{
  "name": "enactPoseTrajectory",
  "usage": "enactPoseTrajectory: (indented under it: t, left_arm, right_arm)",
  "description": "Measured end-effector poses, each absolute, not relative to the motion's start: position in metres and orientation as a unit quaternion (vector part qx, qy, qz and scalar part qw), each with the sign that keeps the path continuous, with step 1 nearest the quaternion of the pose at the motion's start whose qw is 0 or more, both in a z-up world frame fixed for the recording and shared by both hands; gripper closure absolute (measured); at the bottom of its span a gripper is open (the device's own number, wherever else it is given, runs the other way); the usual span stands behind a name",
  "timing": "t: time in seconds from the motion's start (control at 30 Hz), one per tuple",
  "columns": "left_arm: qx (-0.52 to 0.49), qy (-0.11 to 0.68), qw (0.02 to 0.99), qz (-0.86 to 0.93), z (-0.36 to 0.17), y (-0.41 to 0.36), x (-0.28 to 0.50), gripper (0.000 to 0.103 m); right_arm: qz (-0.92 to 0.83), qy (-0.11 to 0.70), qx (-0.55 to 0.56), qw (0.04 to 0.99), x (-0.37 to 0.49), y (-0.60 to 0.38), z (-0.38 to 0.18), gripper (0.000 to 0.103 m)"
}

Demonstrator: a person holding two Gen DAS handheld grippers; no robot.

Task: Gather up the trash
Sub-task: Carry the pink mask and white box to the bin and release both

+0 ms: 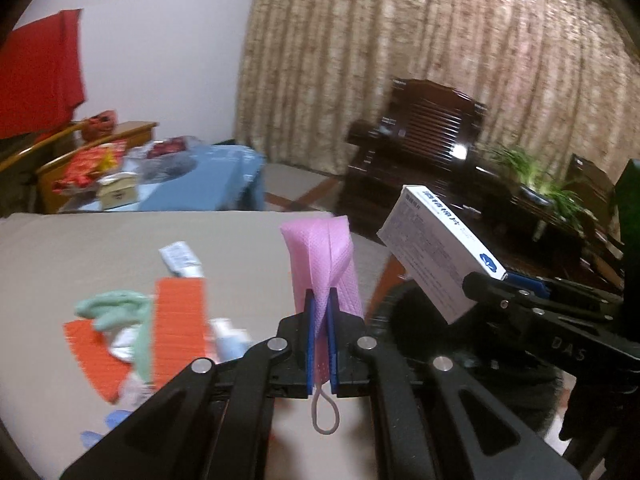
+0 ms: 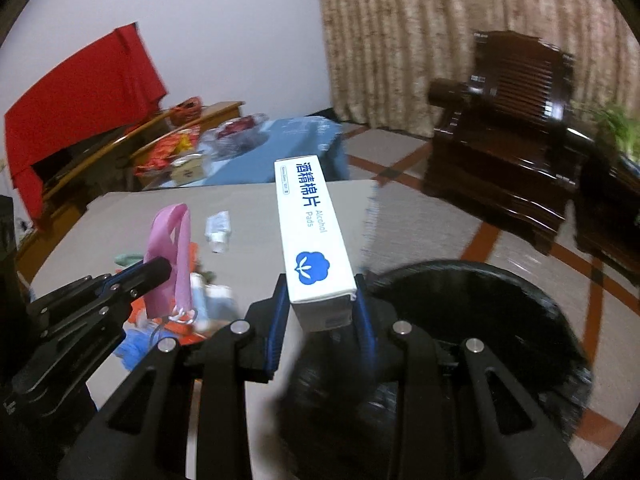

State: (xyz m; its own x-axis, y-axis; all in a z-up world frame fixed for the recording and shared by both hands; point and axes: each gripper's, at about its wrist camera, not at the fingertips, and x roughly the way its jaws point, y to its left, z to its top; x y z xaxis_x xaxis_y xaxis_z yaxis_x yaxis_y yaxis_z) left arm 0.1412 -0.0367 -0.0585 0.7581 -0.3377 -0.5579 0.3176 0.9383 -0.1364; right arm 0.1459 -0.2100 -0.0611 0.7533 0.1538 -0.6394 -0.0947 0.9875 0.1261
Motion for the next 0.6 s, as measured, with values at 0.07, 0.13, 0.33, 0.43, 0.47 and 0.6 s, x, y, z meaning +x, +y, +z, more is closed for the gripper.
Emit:
enactPoseTrajectory:
  t: [0.07, 0.13, 0.33, 0.43, 0.47, 0.6]
  left_arm:
    - [-0.013, 0.306, 0.931, -0.197, -0.061, -0.056, 0.141, 0.098]
    - [-0.009, 0.310, 0.926, -0.217, -0.065, -0.076, 0.139, 0.098]
    - [0.006, 0.330, 0.905, -0.270, -0.084, -0.131, 0.137, 0.098]
    - [0.013, 0.339, 0.895, -0.289, -0.092, -0.149, 0.137, 0.097]
    - [0.014, 0.343, 0.892, -0.295, -0.095, -0.154, 0.139, 0.094]
    - [0.013, 0.356, 0.880, -0.314, -0.102, -0.160, 0.138, 0.055]
  right_arm:
    - [0.048, 0.349, 0.047, 0.935, 0.136, -0.228, -0.064, 0.073]
    - [0.026, 0.356, 0.051, 0.933, 0.126, -0.247, -0.070, 0.073]
    - [-0.033, 0.383, 0.062, 0.921, 0.101, -0.288, -0.099, 0.073]
    - [-0.052, 0.394, 0.071, 0.915, 0.096, -0.300, -0.112, 0.072]
    - [-0.056, 0.397, 0.072, 0.913, 0.095, -0.303, -0.116, 0.072]
    - [-0.077, 0.404, 0.073, 0.909, 0.092, -0.315, -0.124, 0.059]
